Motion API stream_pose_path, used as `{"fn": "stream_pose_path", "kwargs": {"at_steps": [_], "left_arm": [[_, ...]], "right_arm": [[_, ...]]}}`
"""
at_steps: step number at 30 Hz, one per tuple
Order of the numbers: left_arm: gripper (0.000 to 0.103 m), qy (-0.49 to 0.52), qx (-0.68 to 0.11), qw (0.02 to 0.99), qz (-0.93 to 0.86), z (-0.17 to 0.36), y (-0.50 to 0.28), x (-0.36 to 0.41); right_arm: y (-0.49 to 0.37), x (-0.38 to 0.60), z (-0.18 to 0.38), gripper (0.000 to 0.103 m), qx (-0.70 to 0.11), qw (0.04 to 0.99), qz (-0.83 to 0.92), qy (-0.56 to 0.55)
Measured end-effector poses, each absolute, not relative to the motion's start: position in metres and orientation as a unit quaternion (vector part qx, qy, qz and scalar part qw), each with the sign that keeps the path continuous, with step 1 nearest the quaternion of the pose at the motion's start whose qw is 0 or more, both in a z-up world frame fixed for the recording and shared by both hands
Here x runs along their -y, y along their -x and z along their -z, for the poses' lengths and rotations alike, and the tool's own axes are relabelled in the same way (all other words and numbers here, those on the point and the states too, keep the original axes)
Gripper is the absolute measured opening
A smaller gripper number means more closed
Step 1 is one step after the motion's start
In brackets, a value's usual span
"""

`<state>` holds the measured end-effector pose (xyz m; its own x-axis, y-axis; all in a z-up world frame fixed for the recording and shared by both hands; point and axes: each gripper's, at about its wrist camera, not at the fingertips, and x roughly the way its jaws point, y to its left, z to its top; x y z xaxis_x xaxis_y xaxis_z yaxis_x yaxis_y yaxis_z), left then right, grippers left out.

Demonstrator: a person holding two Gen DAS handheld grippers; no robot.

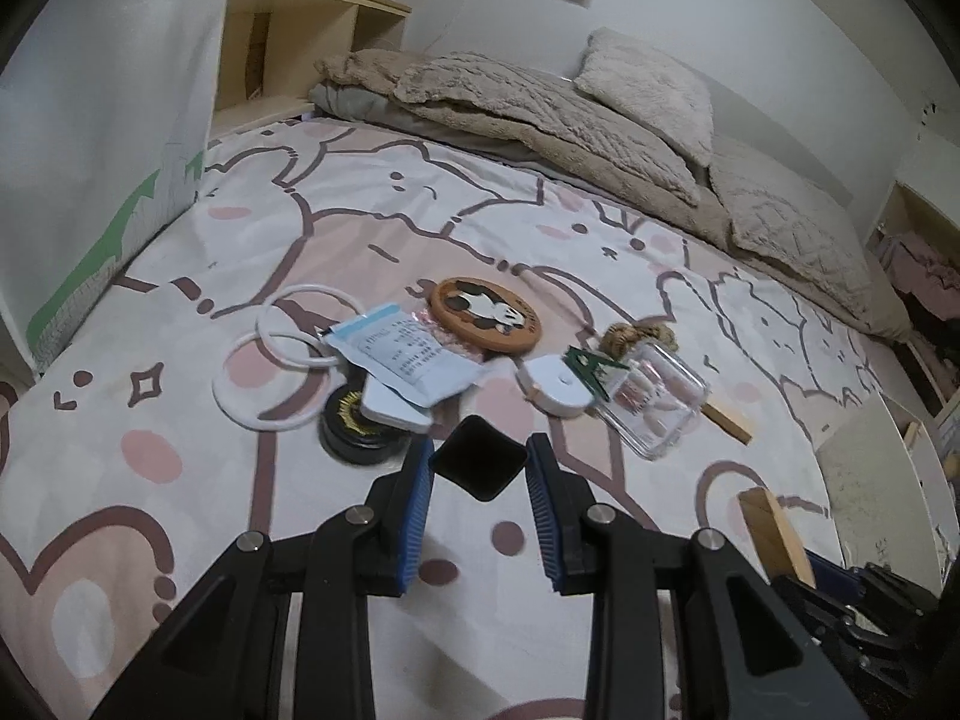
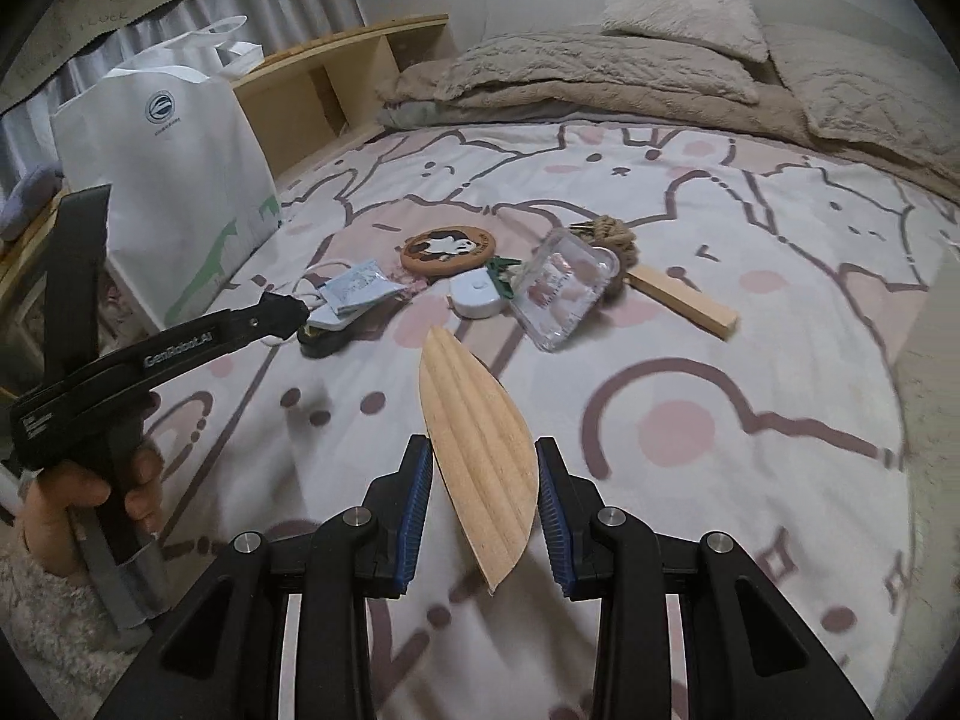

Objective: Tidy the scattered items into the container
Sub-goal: 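Carry the black piece and wooden paddle in both tools to the white box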

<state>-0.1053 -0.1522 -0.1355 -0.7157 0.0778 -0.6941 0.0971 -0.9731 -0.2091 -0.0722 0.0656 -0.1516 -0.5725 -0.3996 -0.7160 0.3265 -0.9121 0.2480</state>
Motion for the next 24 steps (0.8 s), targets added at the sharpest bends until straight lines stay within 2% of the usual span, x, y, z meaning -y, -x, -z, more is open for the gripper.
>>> {"fn": "stream_pose_path", "kwargs": {"at_steps": [18,24], "left_arm": [[0.031,-0.389,-0.061,-0.028,0.919,0.14,0.058,0.087],[0.031,-0.399,-0.053,-0.042,0.914,0.146,0.046,0.068]], "right_arm": [[0.007,-0.117,0.137,0.035,0.021,0.168,0.898,-0.406],[-0.011,-0.141,0.132,0.035,0.035,0.161,0.901,-0.401]]}}
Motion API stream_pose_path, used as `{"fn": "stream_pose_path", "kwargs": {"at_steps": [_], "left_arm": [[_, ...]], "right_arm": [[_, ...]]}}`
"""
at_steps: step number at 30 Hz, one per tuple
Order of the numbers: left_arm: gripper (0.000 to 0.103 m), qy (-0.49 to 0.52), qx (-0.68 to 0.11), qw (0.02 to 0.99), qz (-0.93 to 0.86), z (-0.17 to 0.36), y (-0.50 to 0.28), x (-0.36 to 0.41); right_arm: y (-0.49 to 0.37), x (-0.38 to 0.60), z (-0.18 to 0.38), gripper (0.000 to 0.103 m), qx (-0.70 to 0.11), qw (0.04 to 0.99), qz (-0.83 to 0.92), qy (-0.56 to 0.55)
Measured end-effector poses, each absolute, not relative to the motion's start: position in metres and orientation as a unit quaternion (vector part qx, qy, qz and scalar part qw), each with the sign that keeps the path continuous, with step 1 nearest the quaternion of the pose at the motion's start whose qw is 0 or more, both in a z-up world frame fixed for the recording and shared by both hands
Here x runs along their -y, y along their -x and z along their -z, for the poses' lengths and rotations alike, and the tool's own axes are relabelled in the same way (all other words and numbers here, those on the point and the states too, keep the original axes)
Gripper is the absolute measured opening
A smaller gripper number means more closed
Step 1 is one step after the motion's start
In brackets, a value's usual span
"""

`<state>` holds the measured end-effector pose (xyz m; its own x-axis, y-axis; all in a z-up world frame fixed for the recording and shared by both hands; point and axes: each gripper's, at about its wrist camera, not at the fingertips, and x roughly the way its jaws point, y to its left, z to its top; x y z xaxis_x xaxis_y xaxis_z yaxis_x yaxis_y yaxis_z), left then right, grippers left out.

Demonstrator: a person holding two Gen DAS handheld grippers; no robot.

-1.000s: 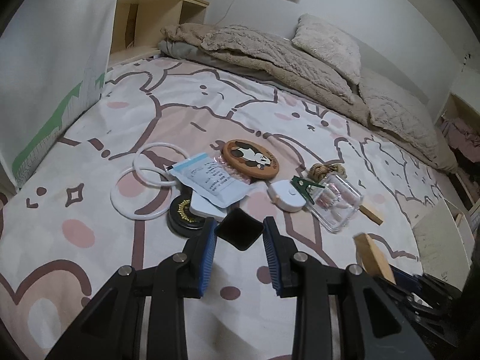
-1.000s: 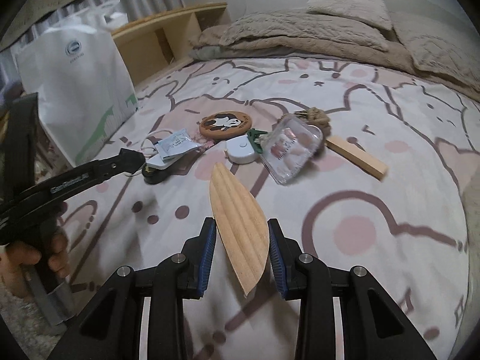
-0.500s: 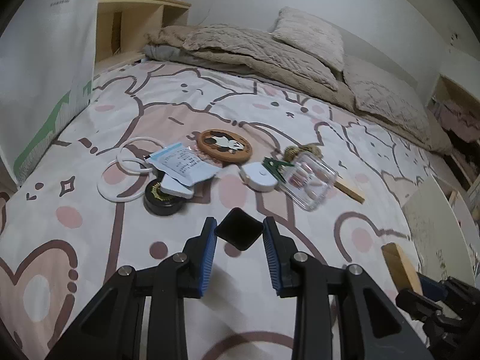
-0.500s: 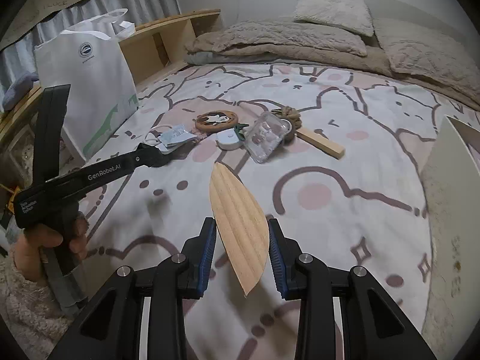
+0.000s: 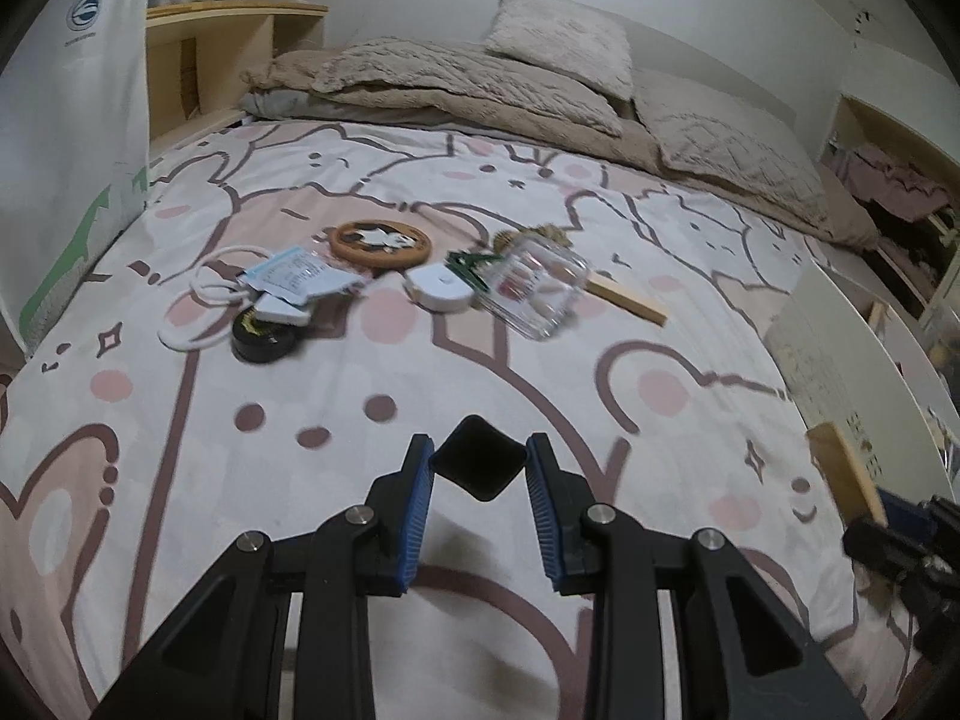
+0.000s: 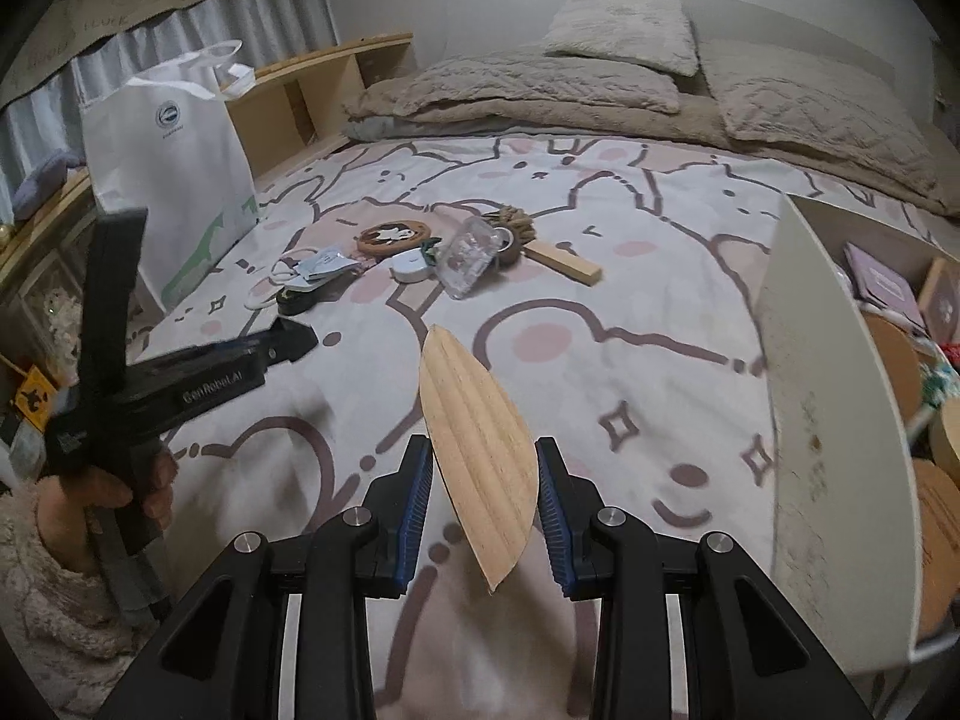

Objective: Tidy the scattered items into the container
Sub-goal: 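Carry the black piece and wooden paddle in both tools to the white box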

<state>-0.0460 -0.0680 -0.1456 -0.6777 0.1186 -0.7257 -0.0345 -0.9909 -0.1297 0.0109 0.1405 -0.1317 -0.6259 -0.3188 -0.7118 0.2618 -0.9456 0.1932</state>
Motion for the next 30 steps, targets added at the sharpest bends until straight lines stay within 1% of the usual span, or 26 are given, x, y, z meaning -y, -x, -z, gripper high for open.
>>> {"fn": "stream_pose_path", "kwargs": {"at_steps": [5,14,23,27,30], "left_arm": [[0.031,0.405,0.051,0.054,-0.911,0.148,0.037,0.053],[0.031,0.396,0.039,0.086,-0.913,0.137,0.014,0.025],[0.031,0.389,0.03,0.133,-0.911,0.12,-0.004,-0.021],[0.031,0.374,0.032,0.165,-0.912,0.1,-0.01,-0.048],[0.031,0.357,0.026,0.187,-0.915,0.082,-0.014,-0.071]], "right_arm": [[-0.029,-0.158,0.118,0.035,0.061,0.166,0.905,-0.386],[-0.058,-0.189,0.092,0.035,0.058,0.183,0.911,-0.365],[-0.077,-0.255,0.062,0.035,0.035,0.149,0.925,-0.348],[-0.083,-0.293,0.046,0.035,0.029,0.124,0.931,-0.343],[-0.086,-0.319,0.034,0.035,0.008,0.092,0.939,-0.332]]}}
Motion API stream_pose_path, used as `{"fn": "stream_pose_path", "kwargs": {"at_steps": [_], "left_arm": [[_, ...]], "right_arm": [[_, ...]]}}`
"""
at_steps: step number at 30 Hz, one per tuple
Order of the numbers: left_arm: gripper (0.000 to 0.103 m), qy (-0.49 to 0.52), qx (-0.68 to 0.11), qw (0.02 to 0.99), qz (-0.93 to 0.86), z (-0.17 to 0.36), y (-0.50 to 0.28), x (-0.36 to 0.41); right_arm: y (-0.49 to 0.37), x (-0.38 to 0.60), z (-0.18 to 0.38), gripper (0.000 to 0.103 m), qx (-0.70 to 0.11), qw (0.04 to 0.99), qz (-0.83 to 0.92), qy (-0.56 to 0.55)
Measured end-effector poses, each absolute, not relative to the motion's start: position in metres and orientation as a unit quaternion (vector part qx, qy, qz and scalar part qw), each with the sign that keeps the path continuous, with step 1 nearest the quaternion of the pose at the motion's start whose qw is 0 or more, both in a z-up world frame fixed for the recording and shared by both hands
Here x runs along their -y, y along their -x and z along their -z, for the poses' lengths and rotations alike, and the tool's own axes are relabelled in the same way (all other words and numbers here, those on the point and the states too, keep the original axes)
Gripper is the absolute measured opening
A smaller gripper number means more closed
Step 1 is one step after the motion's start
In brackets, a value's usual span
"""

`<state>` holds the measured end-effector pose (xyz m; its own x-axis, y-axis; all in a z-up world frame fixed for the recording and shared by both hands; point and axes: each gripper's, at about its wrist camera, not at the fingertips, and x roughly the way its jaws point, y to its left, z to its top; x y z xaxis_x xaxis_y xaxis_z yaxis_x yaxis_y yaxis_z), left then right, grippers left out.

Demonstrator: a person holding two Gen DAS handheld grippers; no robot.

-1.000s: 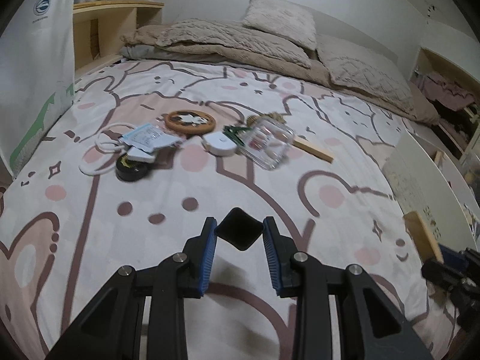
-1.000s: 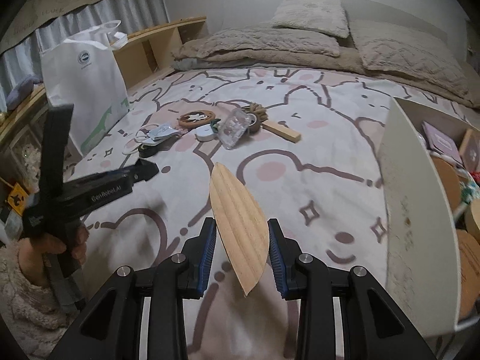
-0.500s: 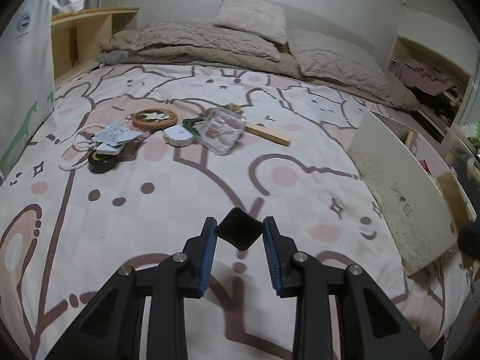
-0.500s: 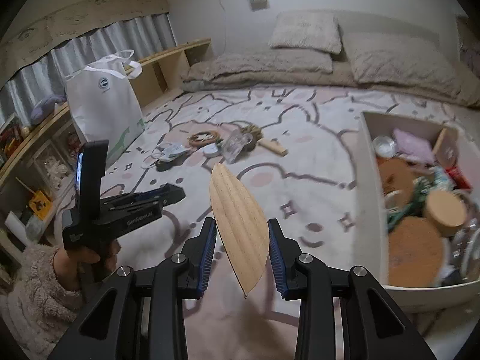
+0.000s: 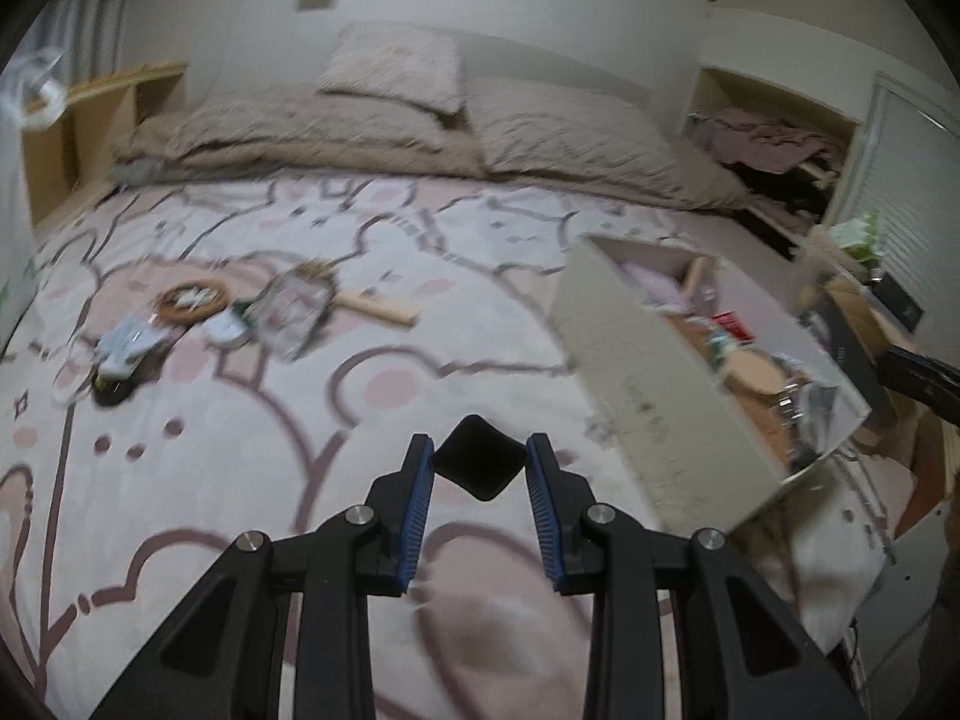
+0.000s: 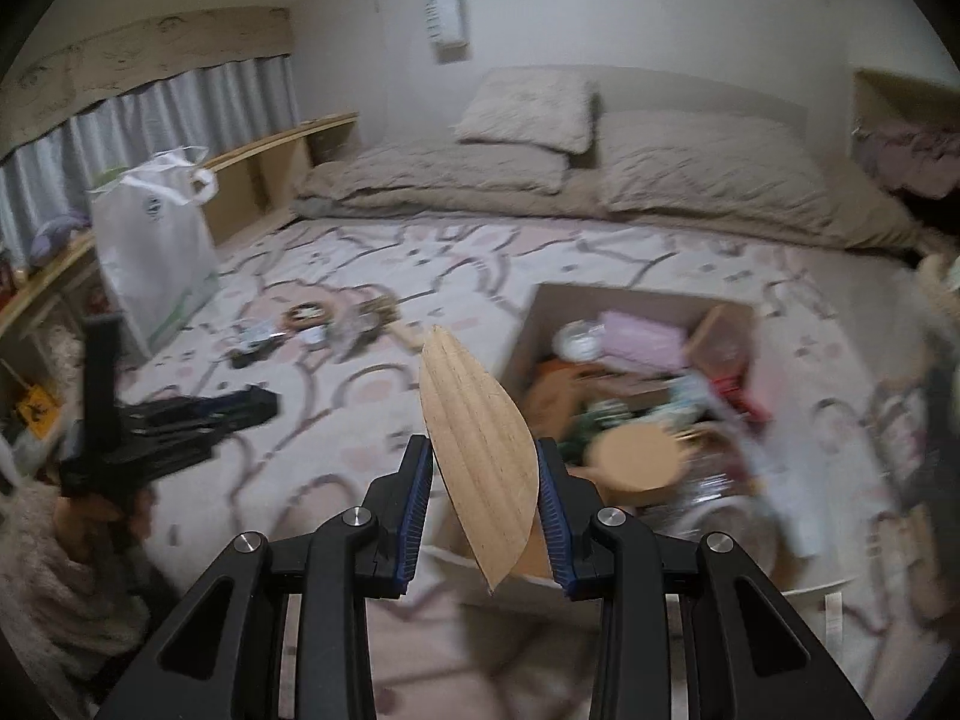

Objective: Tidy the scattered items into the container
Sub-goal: 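Carry the black piece and wooden paddle in both tools to the white box, then open the right tool over the box dropping the paddle while the left tool releases the black piece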

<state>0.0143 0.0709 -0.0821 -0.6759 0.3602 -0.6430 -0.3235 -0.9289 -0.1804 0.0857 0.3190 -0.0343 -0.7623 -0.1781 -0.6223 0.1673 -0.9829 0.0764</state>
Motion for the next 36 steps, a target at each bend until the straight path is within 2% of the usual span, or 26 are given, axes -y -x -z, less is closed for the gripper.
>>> {"fn": "stream_pose_path", "kwargs": {"at_steps": [12,17,29,36], "left_arm": [[0.031,0.322,0.022,0.254,-0.912,0.039,-0.006,-0.154],[0.031,0.314,0.018,0.267,-0.911,0.03,0.004,-0.181],[0.031,0.309,0.008,0.267,-0.913,0.02,0.035,-0.225],[0.031,0.322,0.013,0.267,-0.908,0.03,0.048,-0.244]], "right_arm": [[-0.062,-0.41,0.028,0.035,-0.017,0.027,0.938,-0.345],[-0.044,-0.441,0.031,0.035,0.004,0.021,0.933,-0.36],[-0.003,-0.478,0.071,0.035,0.047,0.042,0.912,-0.405],[0.019,-0.466,0.078,0.035,0.01,0.056,0.905,-0.422]]}}
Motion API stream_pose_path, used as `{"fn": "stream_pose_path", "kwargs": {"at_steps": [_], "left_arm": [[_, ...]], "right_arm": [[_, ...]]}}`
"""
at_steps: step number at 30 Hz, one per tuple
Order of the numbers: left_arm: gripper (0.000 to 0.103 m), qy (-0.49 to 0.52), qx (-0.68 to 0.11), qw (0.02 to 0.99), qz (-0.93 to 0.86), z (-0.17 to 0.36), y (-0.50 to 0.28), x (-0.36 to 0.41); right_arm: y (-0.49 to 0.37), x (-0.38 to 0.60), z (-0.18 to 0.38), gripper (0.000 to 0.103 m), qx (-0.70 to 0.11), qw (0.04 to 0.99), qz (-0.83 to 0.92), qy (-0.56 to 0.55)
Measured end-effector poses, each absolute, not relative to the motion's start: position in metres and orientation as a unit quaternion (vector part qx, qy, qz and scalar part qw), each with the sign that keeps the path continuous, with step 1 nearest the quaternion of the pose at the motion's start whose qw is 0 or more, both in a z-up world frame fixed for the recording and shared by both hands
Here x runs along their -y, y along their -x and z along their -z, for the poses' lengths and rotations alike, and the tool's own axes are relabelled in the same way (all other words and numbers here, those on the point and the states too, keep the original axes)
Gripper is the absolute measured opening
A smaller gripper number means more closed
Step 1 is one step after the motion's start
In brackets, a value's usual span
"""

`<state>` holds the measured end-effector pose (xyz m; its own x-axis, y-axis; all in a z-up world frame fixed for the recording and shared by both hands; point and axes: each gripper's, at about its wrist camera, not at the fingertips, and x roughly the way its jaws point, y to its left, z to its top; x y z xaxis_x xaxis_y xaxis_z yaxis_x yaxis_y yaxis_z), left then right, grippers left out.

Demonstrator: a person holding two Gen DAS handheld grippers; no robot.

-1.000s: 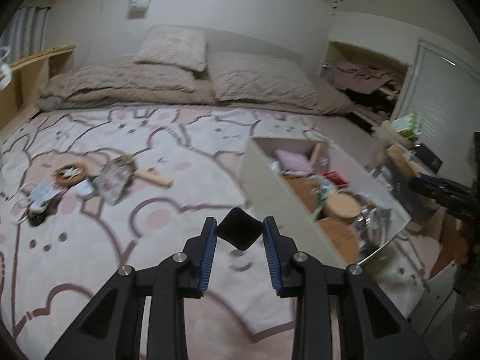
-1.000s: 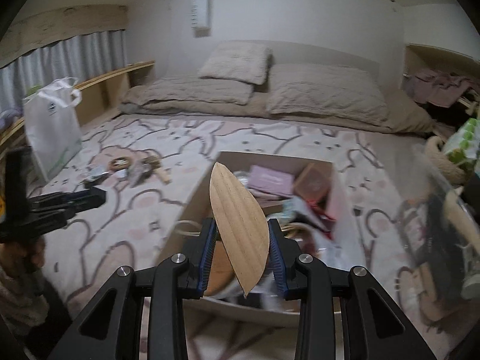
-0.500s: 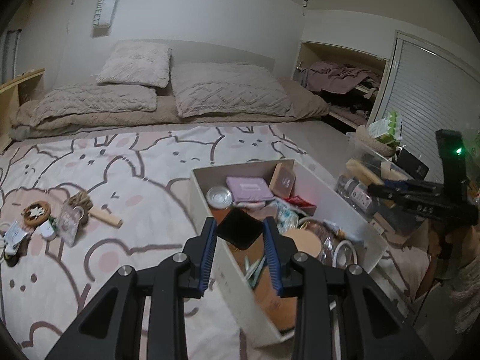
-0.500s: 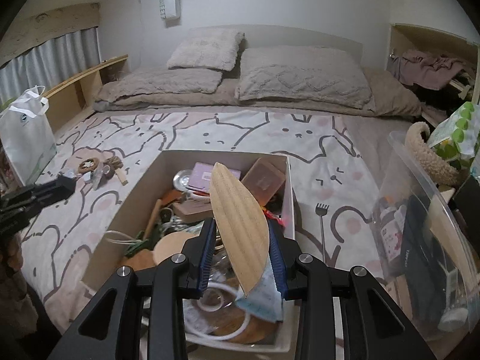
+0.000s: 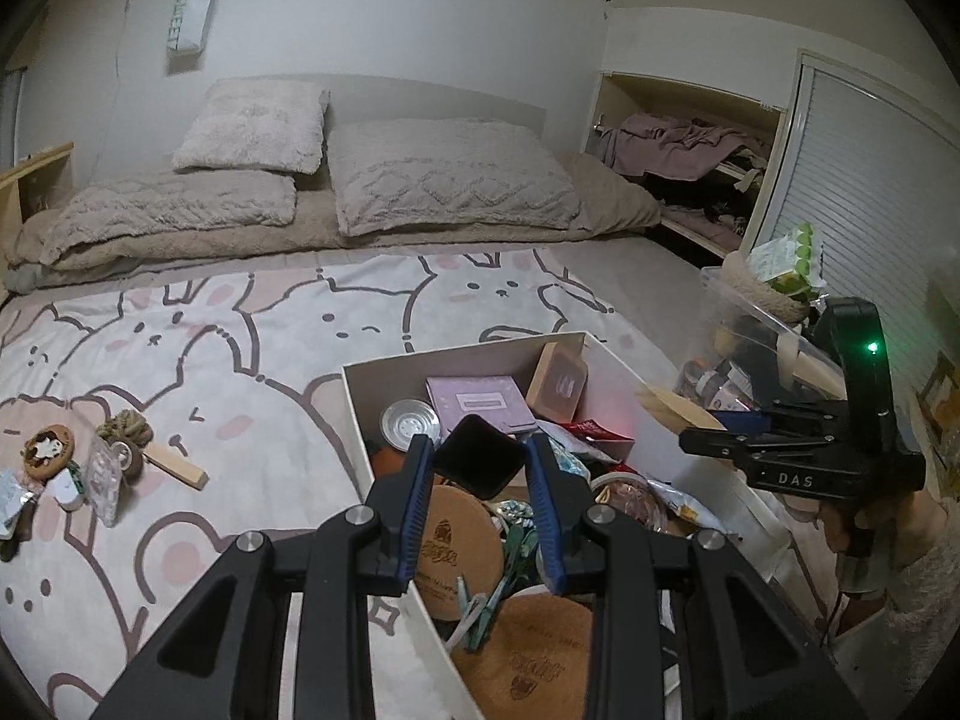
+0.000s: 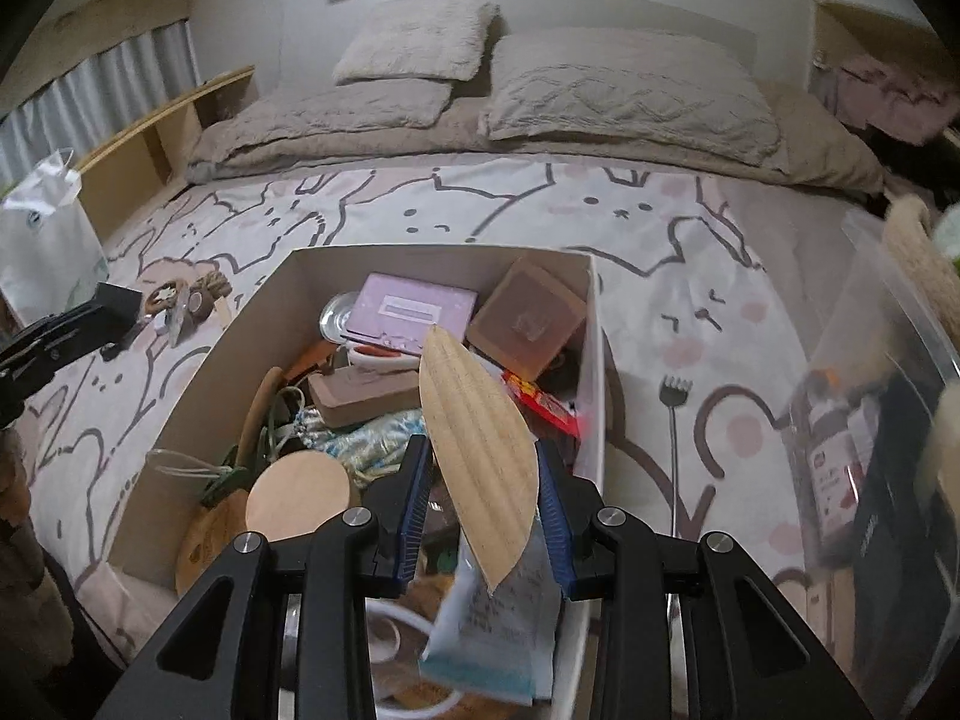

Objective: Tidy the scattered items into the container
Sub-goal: 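Open the right tool over the box dropping the paddle while the left tool releases the black piece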

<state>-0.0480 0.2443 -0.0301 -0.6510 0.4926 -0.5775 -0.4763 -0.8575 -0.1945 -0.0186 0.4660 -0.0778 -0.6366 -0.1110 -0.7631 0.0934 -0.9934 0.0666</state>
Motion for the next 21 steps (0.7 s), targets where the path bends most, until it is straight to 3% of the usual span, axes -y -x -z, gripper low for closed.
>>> {"fn": "stream_pose_path", "kwargs": {"at_steps": [11,12,13,15,21], "left_arm": [[0.031,0.343,0.011,0.278,-0.897,0.031,0.081,-0.271],[0.031,0.345,0.012,0.279,-0.896,0.031,0.085,-0.273],[0.031,0.349,0.013,0.279,-0.895,0.031,0.089,-0.275],[0.031,0.355,0.01,0.278,-0.893,0.031,0.098,-0.278],[0.031,0.364,-0.009,0.266,-0.892,0.033,0.113,-0.284]], "right_arm": [[0.049,-0.481,0.09,0.035,0.015,0.067,0.905,-0.42],[0.05,-0.487,0.09,0.041,0.025,0.066,0.902,-0.425],[0.051,-0.491,0.089,0.06,0.036,0.065,0.901,-0.427],[0.048,-0.494,0.084,0.072,0.047,0.059,0.907,-0.414],[0.044,-0.482,0.076,0.072,0.038,0.084,0.91,-0.404]]}}
